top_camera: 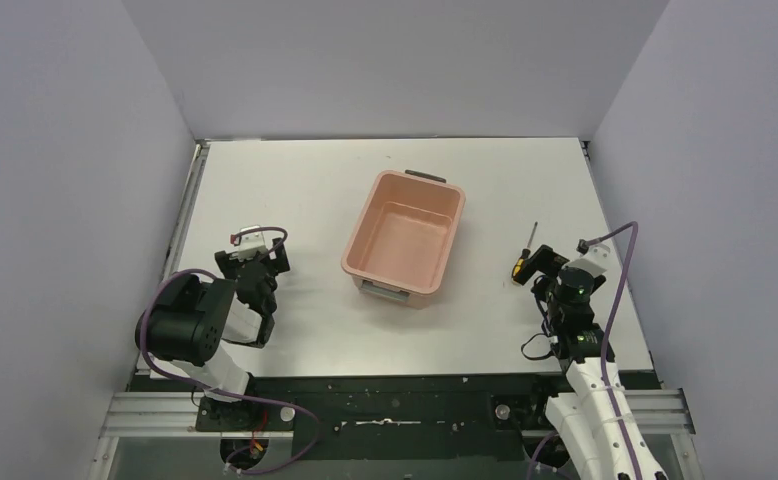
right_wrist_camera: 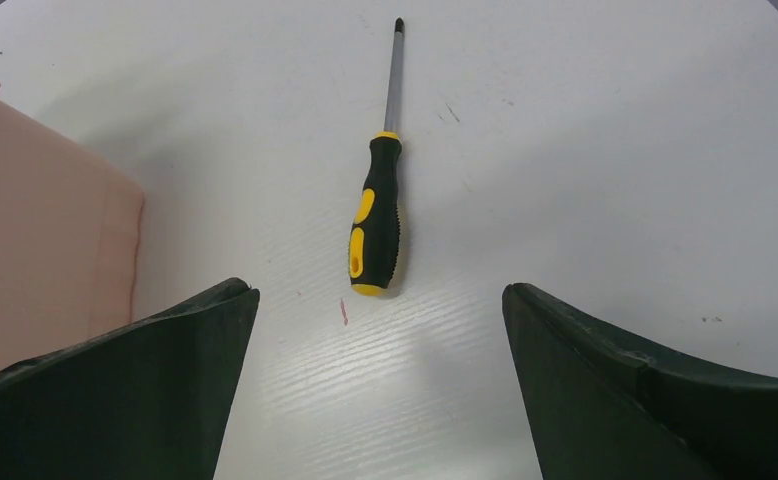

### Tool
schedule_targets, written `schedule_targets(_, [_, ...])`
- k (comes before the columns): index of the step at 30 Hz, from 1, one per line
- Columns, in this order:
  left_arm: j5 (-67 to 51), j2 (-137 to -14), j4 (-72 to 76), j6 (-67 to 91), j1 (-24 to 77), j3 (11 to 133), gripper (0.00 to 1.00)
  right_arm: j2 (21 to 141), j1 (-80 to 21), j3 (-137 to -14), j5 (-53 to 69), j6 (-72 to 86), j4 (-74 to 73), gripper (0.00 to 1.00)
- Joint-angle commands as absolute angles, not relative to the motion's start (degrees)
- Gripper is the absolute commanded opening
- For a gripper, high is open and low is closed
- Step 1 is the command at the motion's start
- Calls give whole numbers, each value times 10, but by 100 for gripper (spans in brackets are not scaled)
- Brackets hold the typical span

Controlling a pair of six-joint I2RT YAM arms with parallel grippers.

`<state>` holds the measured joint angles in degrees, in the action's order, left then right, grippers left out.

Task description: Put the screwdriver in the bin

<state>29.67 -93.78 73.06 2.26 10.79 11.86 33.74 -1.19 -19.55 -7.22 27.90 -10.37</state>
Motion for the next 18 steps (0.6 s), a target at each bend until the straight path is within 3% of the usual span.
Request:
schedule_targets(1, [291, -927, 749, 17, 106, 121, 97, 335, -11, -223, -80, 269, -96, 100])
schedule_targets(7, [291, -928, 749, 17, 106, 121, 97, 449, -11, -395, -97, 228, -179, 100])
schedule_targets(14, [291, -928, 749, 17, 105, 121, 97, 716, -8, -700, -135, 180, -382, 100])
schedule_targets(18, [292, -928, 749, 17, 106, 121, 97, 862, 12, -788, -114, 176, -438, 100])
